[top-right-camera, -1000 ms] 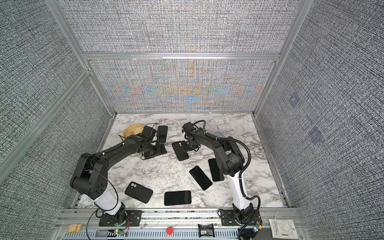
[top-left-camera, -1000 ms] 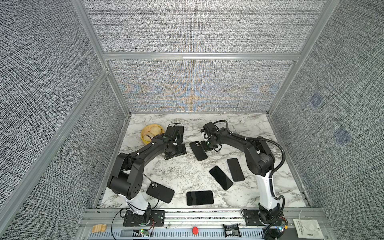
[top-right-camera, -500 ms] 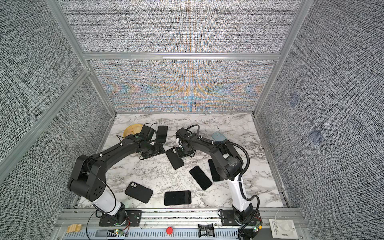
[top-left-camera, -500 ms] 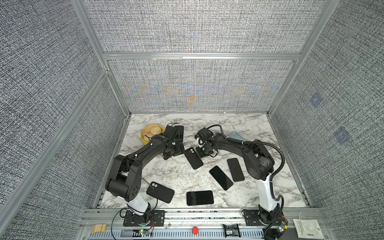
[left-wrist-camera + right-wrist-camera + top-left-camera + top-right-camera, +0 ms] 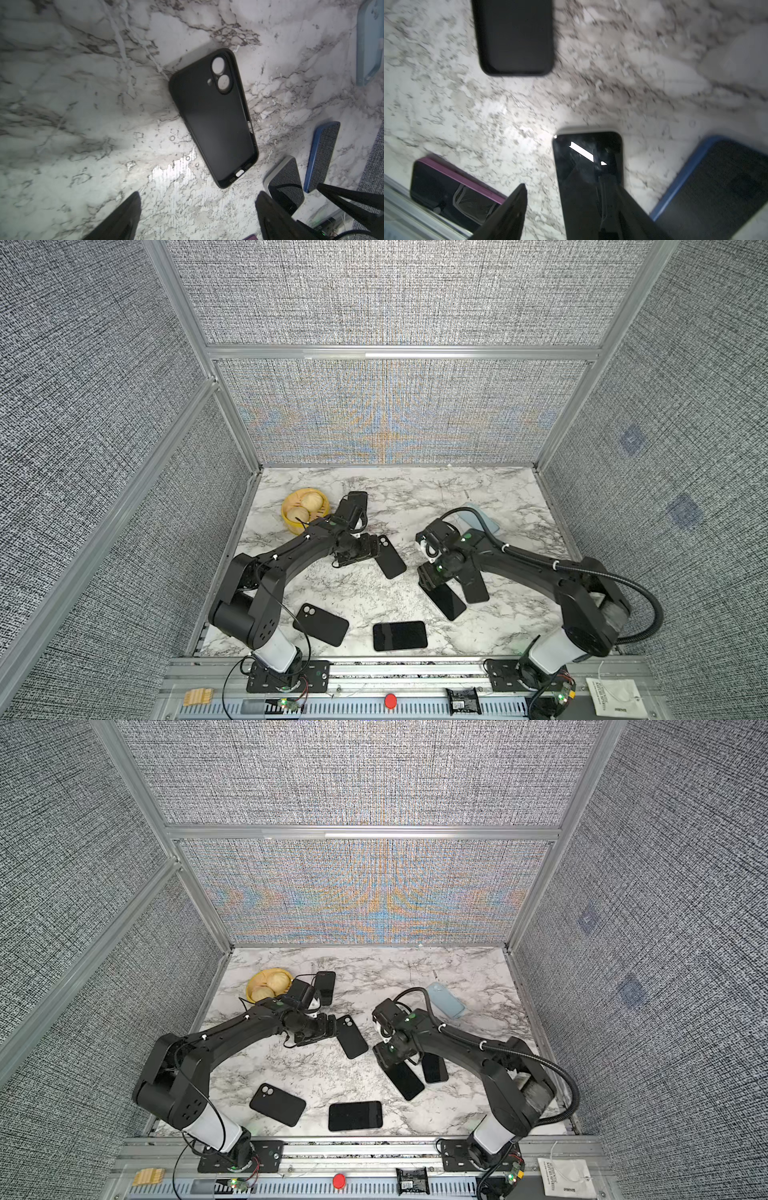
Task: Put the phone into the phone case
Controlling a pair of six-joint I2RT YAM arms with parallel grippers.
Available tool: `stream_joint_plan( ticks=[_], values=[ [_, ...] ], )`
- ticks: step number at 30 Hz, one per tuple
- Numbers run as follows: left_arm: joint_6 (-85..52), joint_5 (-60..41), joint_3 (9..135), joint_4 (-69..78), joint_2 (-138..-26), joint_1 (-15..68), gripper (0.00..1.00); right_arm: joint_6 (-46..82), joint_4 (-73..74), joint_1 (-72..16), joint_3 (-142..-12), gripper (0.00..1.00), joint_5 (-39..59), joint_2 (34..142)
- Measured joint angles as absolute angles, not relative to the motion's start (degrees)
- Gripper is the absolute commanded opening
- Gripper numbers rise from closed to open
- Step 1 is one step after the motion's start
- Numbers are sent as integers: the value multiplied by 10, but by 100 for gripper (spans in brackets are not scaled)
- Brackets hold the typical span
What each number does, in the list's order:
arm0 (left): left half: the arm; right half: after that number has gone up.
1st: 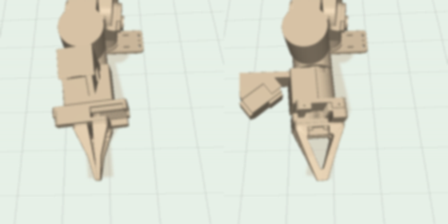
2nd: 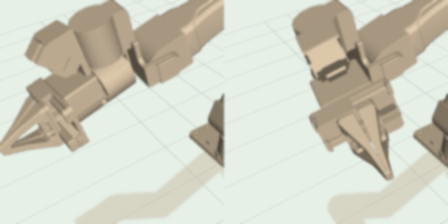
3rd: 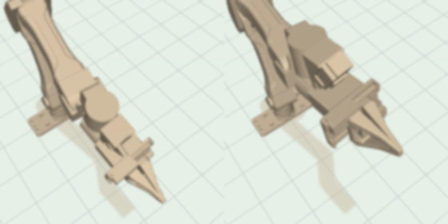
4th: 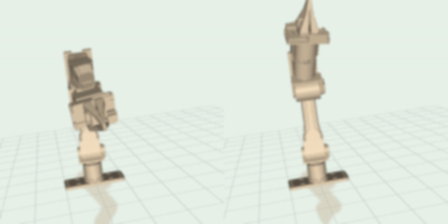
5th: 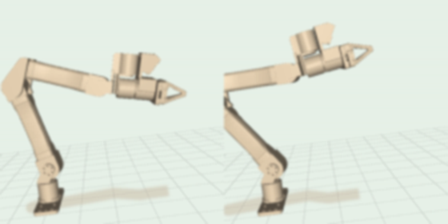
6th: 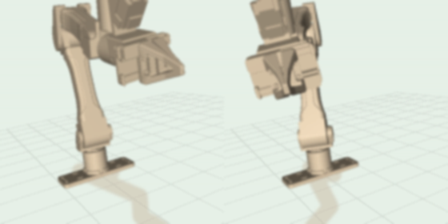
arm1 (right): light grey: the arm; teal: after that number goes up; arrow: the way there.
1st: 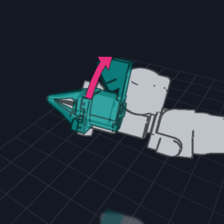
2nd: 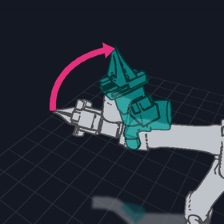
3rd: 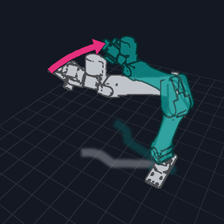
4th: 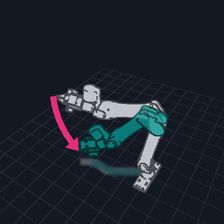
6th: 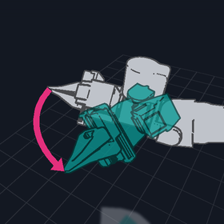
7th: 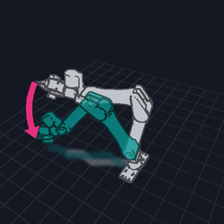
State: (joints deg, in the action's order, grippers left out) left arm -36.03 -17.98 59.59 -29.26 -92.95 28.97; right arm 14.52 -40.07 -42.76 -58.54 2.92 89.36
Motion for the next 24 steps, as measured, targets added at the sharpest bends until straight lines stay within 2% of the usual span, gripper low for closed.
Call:
stream_joint_plan(
  ticks=[7,24],
  values=[
    [-362,-206,616,-271,-958,307,88,194,-428,-432,-517,79,13,871],
    [-362,-211,633,-271,-980,310,88,196,-387,-439,-502,83,7,919]
  ],
)
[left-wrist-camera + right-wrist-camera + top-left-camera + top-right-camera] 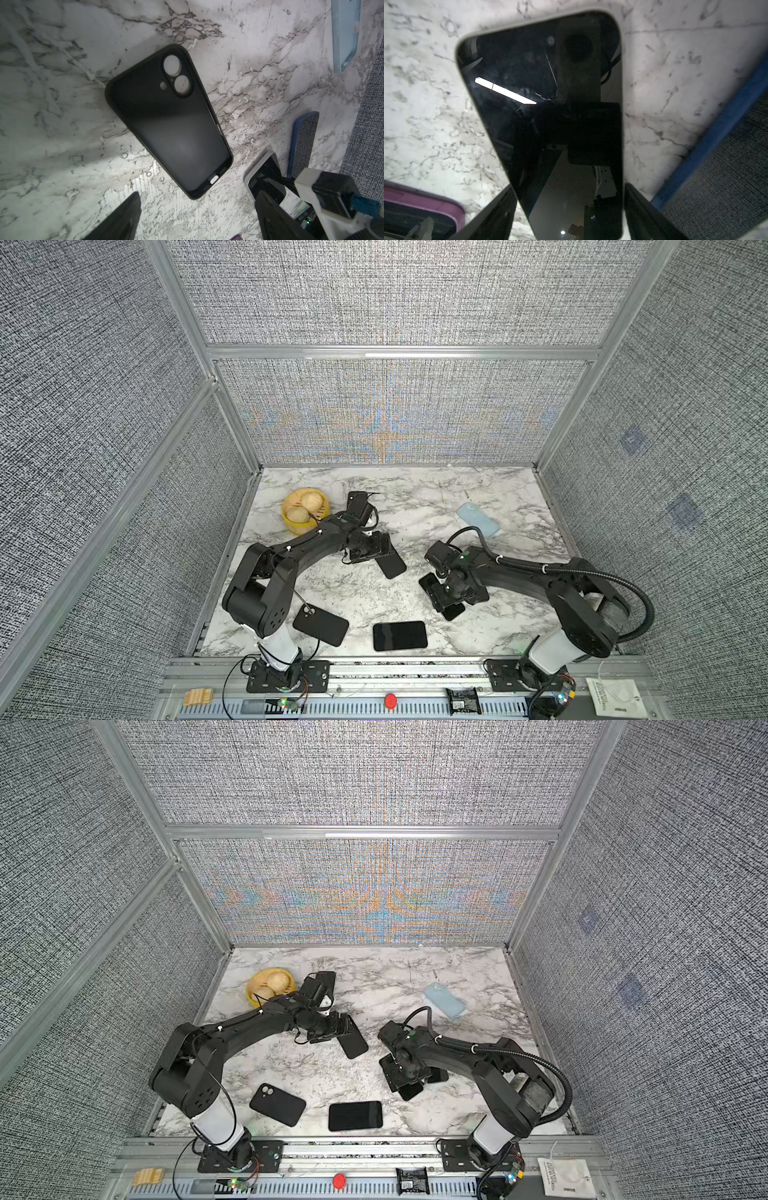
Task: Put the phone into the phone case
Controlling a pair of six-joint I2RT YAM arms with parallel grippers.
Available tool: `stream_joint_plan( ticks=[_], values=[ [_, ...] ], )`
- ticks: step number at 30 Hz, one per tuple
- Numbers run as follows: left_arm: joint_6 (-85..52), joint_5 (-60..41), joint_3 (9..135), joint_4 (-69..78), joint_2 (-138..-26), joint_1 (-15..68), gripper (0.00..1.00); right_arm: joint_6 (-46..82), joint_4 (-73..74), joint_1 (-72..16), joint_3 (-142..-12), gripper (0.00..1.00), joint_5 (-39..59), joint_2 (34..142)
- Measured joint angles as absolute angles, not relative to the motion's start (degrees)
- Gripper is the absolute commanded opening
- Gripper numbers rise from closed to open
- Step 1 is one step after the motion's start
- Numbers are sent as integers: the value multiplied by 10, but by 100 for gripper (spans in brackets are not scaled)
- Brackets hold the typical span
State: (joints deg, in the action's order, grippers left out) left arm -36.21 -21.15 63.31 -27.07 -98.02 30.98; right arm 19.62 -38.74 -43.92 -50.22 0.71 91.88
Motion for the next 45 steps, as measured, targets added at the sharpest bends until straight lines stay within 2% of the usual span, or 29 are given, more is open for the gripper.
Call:
stream_joint_plan(
  ticks=[4,12,21,30,45],
  values=[
    [-362,-212,634,-270,-982,310,88,199,-388,-444,-504,83,3,926],
    [-362,-215,630,-267,-986,310,87,204,-395,-450,-513,74,-11,932],
    [-378,-288,615,-215,-1009,310,76,183,-358,-440,-529,69,-5,939],
    [-393,-361,590,-146,-1024,310,55,163,-276,-420,-531,67,28,947],
    [-436,-452,589,-20,-1089,310,46,159,-216,-394,-491,66,69,909]
  ],
)
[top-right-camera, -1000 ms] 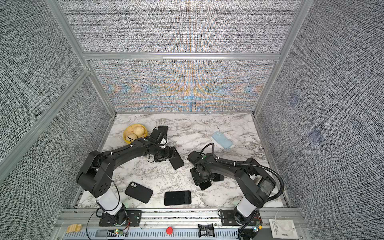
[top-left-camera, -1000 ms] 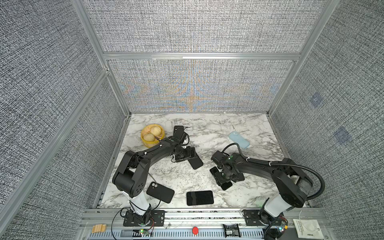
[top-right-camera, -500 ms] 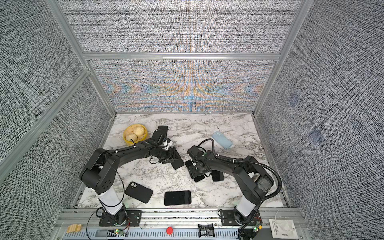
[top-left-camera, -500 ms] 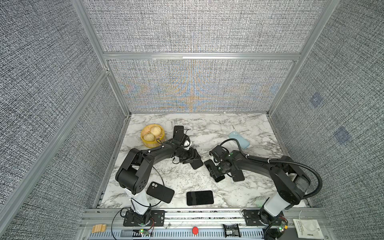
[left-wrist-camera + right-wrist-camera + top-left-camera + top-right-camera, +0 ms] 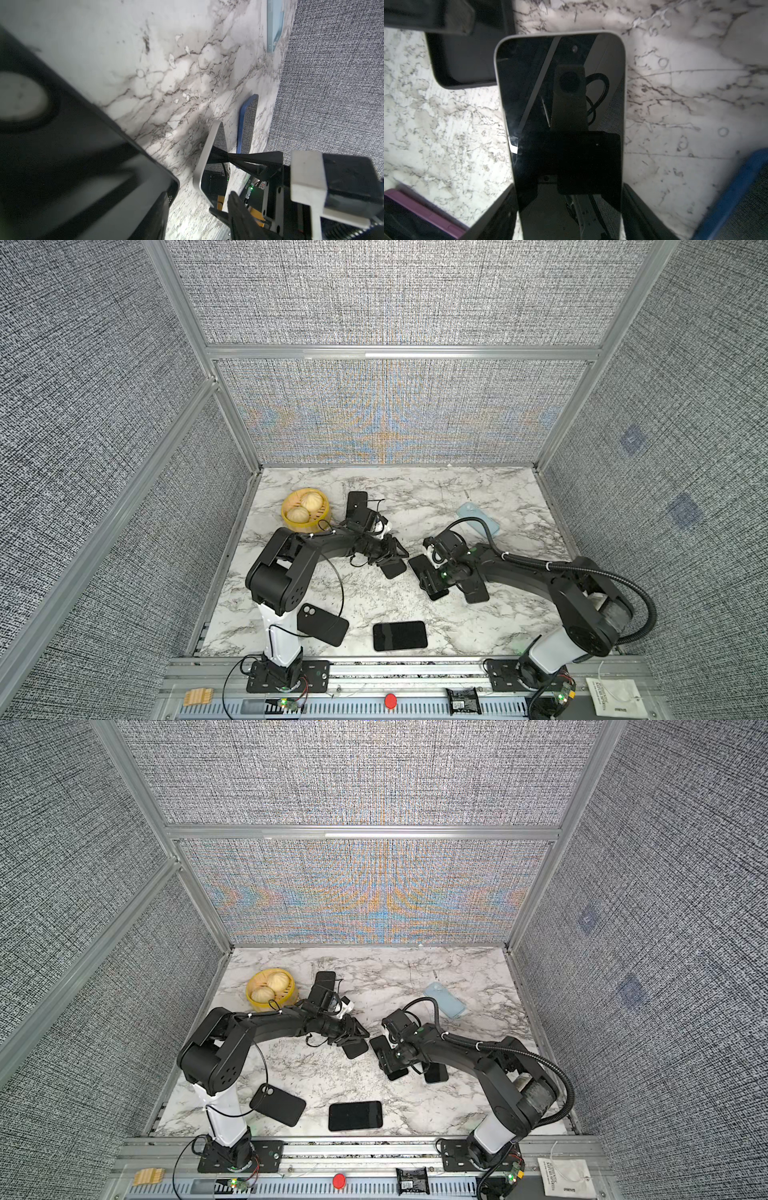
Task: Put the phone into the phone case
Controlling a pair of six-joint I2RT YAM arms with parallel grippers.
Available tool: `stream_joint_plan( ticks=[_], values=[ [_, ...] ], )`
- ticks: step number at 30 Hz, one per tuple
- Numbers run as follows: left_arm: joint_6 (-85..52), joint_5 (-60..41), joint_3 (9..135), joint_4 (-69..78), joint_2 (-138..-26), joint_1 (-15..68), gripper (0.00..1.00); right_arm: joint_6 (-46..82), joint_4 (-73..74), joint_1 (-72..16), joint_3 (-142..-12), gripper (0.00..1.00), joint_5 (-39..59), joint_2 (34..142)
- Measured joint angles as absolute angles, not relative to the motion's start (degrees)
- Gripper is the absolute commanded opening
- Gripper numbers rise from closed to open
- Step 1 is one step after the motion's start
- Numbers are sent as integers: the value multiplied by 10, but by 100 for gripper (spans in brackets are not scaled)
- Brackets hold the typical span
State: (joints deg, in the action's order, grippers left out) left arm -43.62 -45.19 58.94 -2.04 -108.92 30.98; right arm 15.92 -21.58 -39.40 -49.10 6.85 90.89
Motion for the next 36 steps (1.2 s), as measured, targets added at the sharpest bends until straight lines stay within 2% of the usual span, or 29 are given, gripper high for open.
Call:
stream_joint_plan(
  ticks=[10,18,26,29,36],
  values=[
    [-451,-469,589,12,-1099,311,33,156,-191,-393,-492,65,96,905],
    [-453,-481,584,22,-1101,315,11,154,-188,-393,-495,64,107,901],
    [-449,-494,582,34,-1092,315,3,156,-193,-392,-500,65,116,903],
    [-448,-493,580,31,-1086,315,0,155,-196,-392,-502,68,119,901],
    [-465,-484,571,39,-1057,315,0,130,-240,-391,-526,83,103,858]
  ],
)
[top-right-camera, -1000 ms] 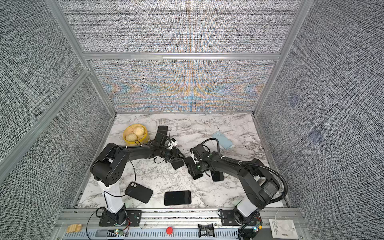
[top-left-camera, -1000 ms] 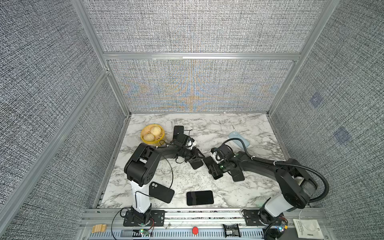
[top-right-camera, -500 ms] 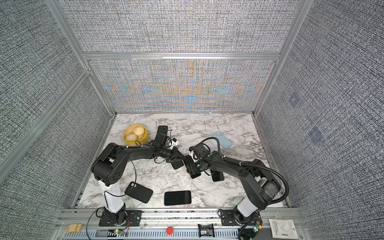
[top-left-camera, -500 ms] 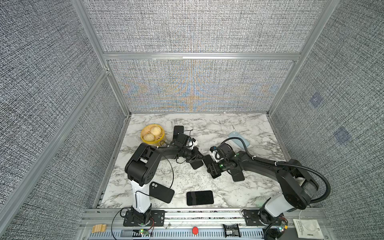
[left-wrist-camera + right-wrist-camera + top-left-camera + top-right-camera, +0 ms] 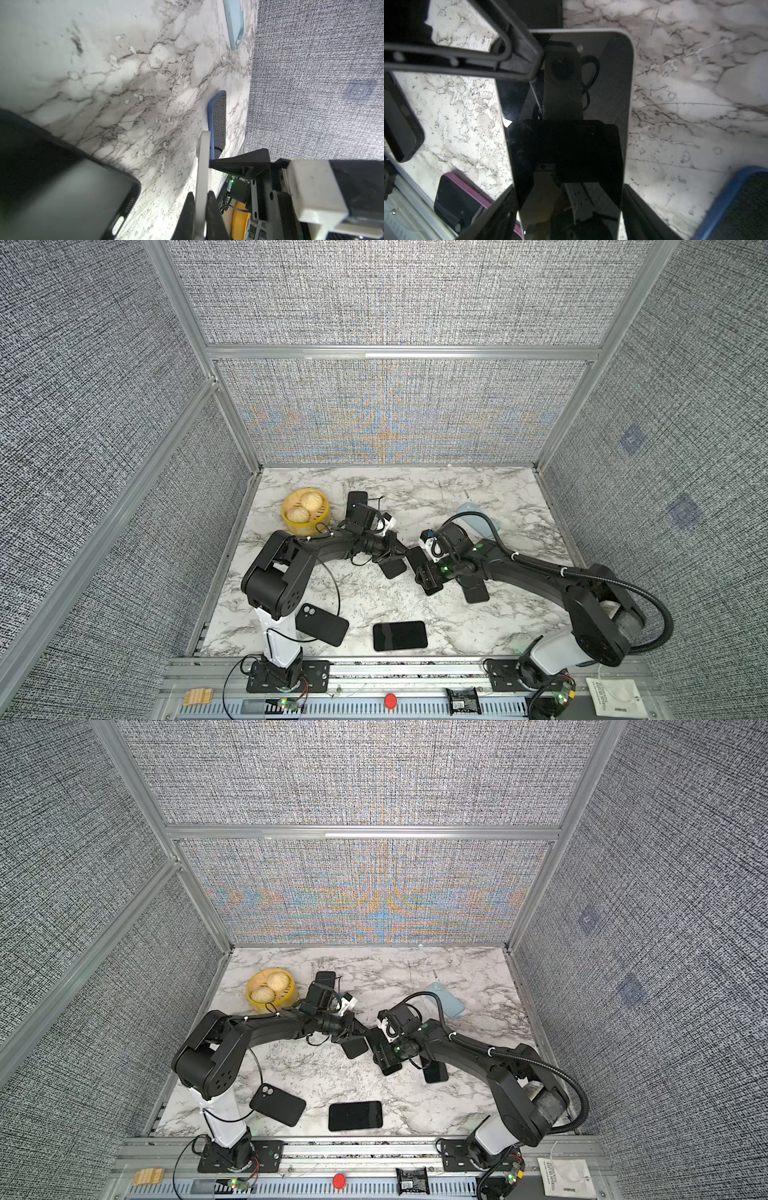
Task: Put the phone into the phone case
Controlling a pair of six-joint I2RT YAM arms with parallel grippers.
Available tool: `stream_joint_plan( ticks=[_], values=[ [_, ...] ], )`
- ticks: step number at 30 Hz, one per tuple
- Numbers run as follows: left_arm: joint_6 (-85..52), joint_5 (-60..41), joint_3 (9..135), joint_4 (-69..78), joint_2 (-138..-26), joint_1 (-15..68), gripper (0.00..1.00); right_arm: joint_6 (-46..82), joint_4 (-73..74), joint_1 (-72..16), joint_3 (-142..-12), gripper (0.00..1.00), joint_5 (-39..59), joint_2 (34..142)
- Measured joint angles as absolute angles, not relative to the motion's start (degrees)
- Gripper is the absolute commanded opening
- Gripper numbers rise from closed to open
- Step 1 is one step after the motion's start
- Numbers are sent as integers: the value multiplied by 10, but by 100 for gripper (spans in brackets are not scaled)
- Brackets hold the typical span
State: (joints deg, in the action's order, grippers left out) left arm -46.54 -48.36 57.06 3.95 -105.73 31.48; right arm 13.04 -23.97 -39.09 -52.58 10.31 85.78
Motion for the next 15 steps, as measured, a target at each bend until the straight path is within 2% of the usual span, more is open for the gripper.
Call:
stream_joint_plan(
  ticks=[6,15],
  values=[
    [-469,-451,581,12,-1035,311,0,97,-245,-381,-560,90,72,814],
    [-502,-438,565,37,-996,295,0,107,-263,-362,-539,90,79,735]
  ],
)
